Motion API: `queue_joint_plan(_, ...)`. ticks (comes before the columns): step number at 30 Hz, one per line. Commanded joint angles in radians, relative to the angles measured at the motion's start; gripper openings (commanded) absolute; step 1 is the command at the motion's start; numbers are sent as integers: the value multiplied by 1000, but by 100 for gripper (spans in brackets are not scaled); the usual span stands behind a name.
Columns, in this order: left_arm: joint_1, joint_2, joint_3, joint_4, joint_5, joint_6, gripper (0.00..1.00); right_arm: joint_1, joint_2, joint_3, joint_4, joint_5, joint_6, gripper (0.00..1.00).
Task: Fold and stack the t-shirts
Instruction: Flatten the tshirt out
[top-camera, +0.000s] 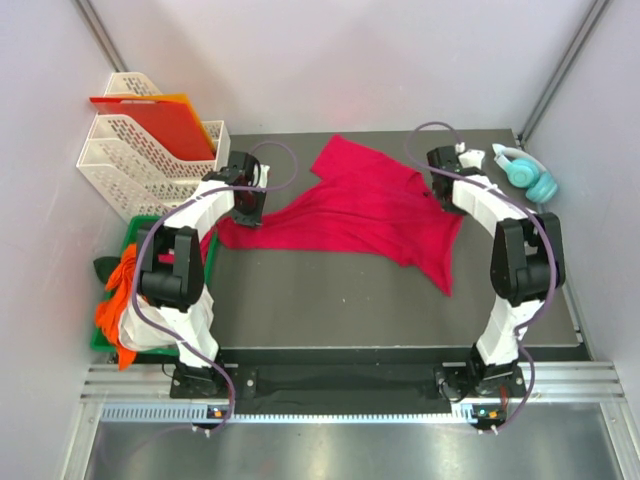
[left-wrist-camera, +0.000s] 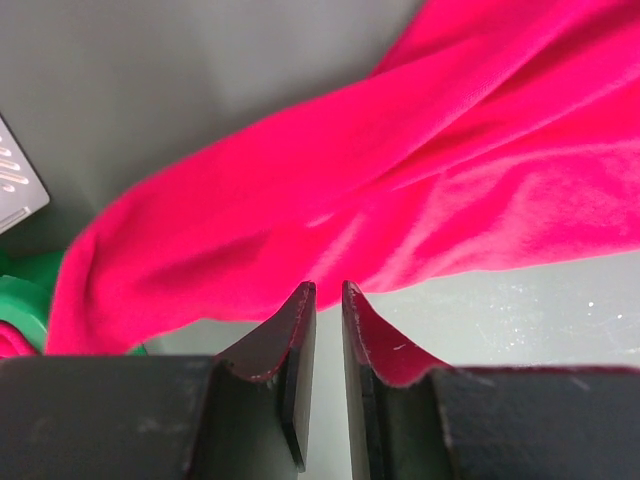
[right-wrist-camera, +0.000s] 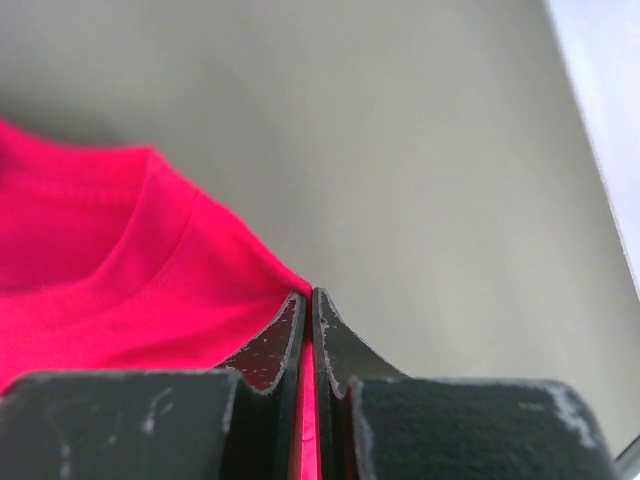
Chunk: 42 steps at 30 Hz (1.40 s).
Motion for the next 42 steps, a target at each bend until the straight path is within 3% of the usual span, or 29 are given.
queue_joint_plan(1, -2, -20, 28, 36, -23, -3, 22, -79, 26, 118, -33, 23, 60, 0)
queue_joint_plan(12, -3, 3, 37, 34, -23, -30, 21, -154, 204, 393, -50, 34, 0, 3)
queue_joint_plan(13, -3, 1, 40, 34, -23, -30, 21, -154, 200, 389, -36, 20, -9, 24)
queue_joint_plan(14, -3, 0, 43, 33, -23, -30, 21, -147, 177, 383, -11, 3, -30, 35)
queue_joint_plan(15, -3, 0, 43, 33, -23, -32, 21, -138, 155, 367, 8, 0, -38, 60)
queue_joint_plan(16, -3, -3, 41, 33, -23, -32, 22, -115, 126, 314, 39, 5, -68, 74)
queue_joint_plan(18, -7, -16, 40, 31, -15, -27, 22, -87, 34, 258, 95, 11, -90, 85)
queue_joint_plan(26, -22, -92, -57, 59, 26, -15, 23, 186, -242, -28, -11, -58, 12, 79)
queue_joint_plan(30, -37, -99, -101, 62, 65, 9, 23, 327, -322, -192, 53, -115, 57, 72)
queue_joint_plan(33, -75, -96, -110, 57, 62, 20, 22, 431, -304, -208, 78, -123, 72, 70)
queue_joint_plan(42, -168, -33, -94, 54, 28, 42, 24, 517, -188, -121, 33, -107, 105, 69)
